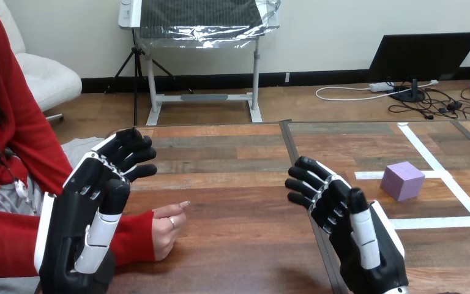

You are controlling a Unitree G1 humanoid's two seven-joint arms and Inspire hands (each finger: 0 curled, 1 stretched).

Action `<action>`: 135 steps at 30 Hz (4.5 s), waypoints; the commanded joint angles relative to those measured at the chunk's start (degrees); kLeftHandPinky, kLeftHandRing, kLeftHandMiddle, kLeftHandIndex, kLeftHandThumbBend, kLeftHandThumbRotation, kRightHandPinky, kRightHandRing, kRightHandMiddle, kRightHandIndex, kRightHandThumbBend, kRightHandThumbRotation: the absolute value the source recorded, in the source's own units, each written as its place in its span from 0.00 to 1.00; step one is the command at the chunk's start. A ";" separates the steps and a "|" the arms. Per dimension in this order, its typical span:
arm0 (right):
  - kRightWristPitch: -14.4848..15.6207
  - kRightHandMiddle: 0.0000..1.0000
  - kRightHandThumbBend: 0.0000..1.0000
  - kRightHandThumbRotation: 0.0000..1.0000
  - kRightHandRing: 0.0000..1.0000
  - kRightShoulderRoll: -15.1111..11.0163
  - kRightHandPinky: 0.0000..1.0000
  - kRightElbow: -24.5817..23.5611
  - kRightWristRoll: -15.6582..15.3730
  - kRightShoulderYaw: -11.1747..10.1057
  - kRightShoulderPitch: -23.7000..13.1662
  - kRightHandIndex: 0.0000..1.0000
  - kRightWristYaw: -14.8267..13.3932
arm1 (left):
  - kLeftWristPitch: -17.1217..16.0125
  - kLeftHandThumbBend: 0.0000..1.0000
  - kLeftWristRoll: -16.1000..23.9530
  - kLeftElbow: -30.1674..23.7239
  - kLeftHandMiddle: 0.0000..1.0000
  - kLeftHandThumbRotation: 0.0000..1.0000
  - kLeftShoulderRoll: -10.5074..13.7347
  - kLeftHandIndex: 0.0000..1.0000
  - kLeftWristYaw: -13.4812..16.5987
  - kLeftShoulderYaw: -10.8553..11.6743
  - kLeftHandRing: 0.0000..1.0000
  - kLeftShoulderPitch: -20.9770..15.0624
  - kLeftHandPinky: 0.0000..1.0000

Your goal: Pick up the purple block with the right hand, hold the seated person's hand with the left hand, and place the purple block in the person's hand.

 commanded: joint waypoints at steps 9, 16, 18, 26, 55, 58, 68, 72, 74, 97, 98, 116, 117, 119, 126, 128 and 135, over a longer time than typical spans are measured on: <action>-1.09 0.85 0.86 0.90 0.84 0.88 0.84 -1.69 -0.25 0.72 -1.99 0.85 0.65 | -2.22 0.75 0.48 0.77 0.74 0.68 -2.28 0.73 0.70 -2.11 0.74 7.48 0.66; -1.11 0.85 0.86 0.91 0.84 0.74 0.84 -1.58 -0.72 0.88 -1.80 0.84 0.47 | -2.14 0.75 0.59 0.88 0.75 0.69 -2.34 0.73 0.98 -2.26 0.75 7.87 0.66; -1.22 0.85 0.86 0.92 0.84 0.76 0.84 -1.57 -0.87 0.97 -1.75 0.85 0.43 | -2.05 0.76 0.62 0.81 0.75 0.69 -2.32 0.73 1.07 -2.20 0.75 7.99 0.66; -1.89 0.85 0.88 0.95 0.84 0.95 0.85 -0.94 -2.15 1.31 -2.22 0.85 0.10 | -1.70 0.76 -0.05 0.83 0.75 0.70 -1.88 0.73 0.96 -1.67 0.75 8.13 0.67; -9.72 0.88 0.99 0.98 0.88 -11.07 0.85 19.76 -18.31 -2.69 -29.47 0.87 -14.22 | -1.49 0.78 -1.77 2.28 0.74 0.69 -1.76 0.73 -0.68 -1.42 0.73 7.11 0.63; -9.10 0.88 0.99 0.97 0.89 -12.03 0.85 20.51 -19.13 -2.47 -31.17 0.87 -15.27 | -1.35 0.79 -1.81 2.06 0.74 0.68 -1.97 0.73 -0.42 -1.44 0.73 7.29 0.63; -9.86 0.89 0.92 0.95 0.89 -14.81 0.84 26.19 -22.26 -1.46 -37.01 0.88 -18.55 | -0.95 0.81 -2.03 1.83 0.74 0.68 -1.99 0.72 -0.31 -1.51 0.73 7.86 0.62; -10.04 0.89 0.92 0.96 0.88 -15.60 0.83 28.70 -23.58 -0.94 -39.04 0.88 -20.05 | -1.08 0.81 -1.98 1.96 0.74 0.68 -2.01 0.72 -0.26 -1.42 0.73 7.90 0.62; -10.14 0.89 0.92 0.96 0.88 -15.94 0.83 30.28 -24.11 -0.77 -40.27 0.88 -20.70 | -1.16 0.81 -2.02 1.98 0.74 0.69 -2.04 0.72 -0.28 -1.41 0.73 7.98 0.62; -4.79 0.90 0.88 0.90 0.89 -20.27 0.85 43.29 -33.61 2.24 -52.55 0.89 -30.18 | -1.51 0.79 -1.55 2.28 0.73 0.70 -1.85 0.71 0.04 -0.98 0.73 7.48 0.61; -4.31 0.90 0.88 0.90 0.89 -20.44 0.85 43.73 -33.84 2.31 -53.03 0.89 -30.25 | -1.52 0.79 -1.50 2.27 0.73 0.70 -1.89 0.71 0.10 -1.00 0.73 7.46 0.61; 5.43 0.91 0.89 0.77 0.86 -23.75 0.76 49.77 -39.62 5.77 -59.69 0.91 -33.56 | -1.47 0.81 -1.94 2.50 0.73 0.70 -1.70 0.71 -0.42 -1.56 0.72 7.50 0.61; 5.71 0.92 0.89 0.76 0.86 -23.86 0.76 49.91 -39.80 5.93 -59.83 0.92 -33.61 | -1.44 0.82 -1.96 2.49 0.73 0.70 -1.65 0.71 -0.47 -1.57 0.73 7.52 0.60; 7.32 0.93 0.90 0.74 0.88 -24.39 0.77 50.54 -40.12 6.25 -60.32 0.92 -33.10 | -1.03 0.82 -2.39 2.25 0.73 0.70 -1.59 0.71 -0.63 -1.67 0.73 7.65 0.60; 11.34 0.95 0.93 0.65 0.92 -25.38 0.81 51.82 -41.70 7.56 -61.46 0.95 -33.05 | -0.86 0.84 -2.90 2.25 0.74 0.67 -1.46 0.71 -1.15 -1.53 0.73 7.72 0.60; 13.34 0.95 0.92 0.60 0.92 -25.72 0.80 52.41 -41.98 7.93 -61.79 0.95 -32.78 | -1.14 0.83 -2.34 2.21 0.74 0.67 -1.76 0.71 -0.67 -1.30 0.73 7.80 0.60; 14.86 0.95 0.93 0.49 0.93 -25.93 0.79 52.74 -41.70 7.83 -61.55 0.95 -32.38 | -1.89 0.82 -2.25 2.70 0.73 0.68 -1.80 0.70 -0.81 -1.26 0.73 7.75 0.59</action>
